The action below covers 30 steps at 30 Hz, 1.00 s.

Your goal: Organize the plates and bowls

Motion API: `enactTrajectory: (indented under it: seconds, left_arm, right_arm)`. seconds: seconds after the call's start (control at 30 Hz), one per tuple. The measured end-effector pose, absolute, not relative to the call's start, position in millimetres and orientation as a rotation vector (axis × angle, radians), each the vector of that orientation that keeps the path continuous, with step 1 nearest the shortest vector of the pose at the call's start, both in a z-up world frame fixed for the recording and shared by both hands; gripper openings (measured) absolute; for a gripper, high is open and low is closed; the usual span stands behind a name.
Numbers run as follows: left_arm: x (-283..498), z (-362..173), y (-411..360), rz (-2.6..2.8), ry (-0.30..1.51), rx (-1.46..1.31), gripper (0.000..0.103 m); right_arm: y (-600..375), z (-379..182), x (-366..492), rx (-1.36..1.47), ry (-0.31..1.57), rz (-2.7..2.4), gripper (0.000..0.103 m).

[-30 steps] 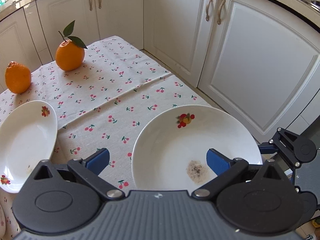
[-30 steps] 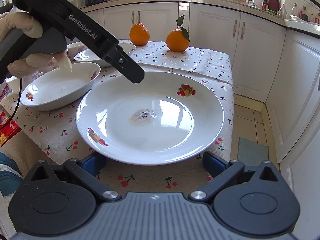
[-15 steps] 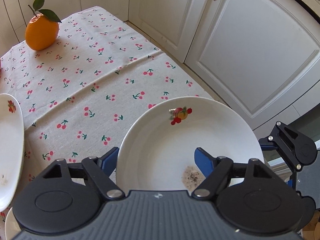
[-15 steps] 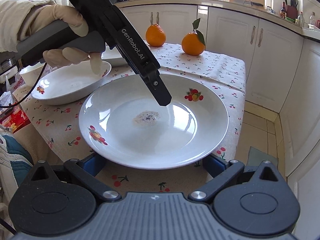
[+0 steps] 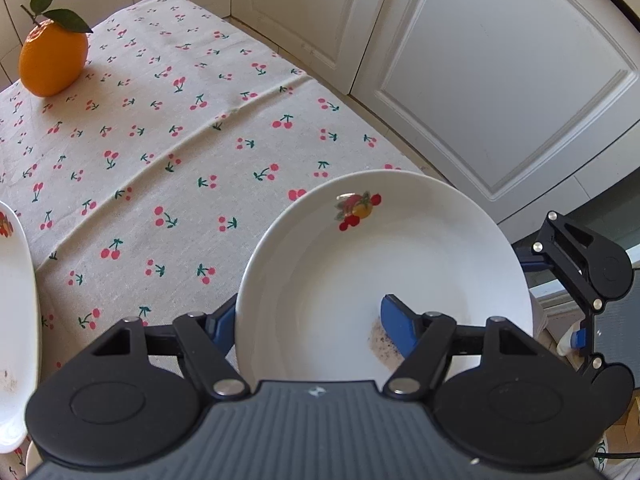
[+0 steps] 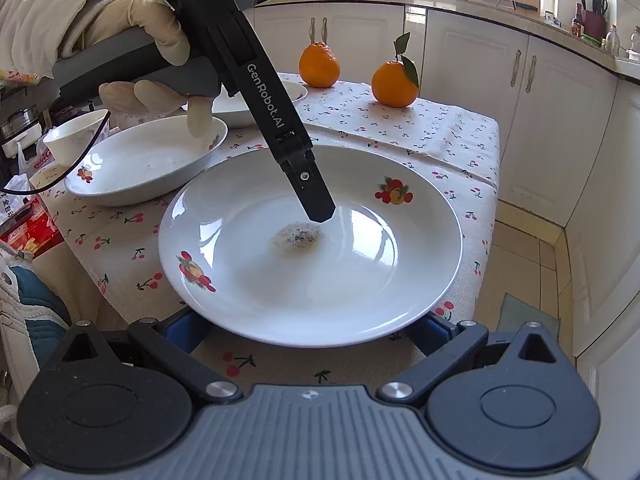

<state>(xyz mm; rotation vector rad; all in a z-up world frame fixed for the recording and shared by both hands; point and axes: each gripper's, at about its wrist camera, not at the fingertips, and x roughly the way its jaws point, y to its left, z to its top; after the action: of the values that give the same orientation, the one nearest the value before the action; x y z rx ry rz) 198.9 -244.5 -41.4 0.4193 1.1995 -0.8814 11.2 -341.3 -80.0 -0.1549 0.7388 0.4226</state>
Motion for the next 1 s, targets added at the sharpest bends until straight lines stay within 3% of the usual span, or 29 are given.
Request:
enactTrajectory:
  seconds: [1.0]
  left_arm:
    - [247, -29, -248, -0.825, 1.094, 0.319, 0.071]
  right_arm:
    - [-356, -66, 71, -0.229, 0.704, 0.436, 0.103]
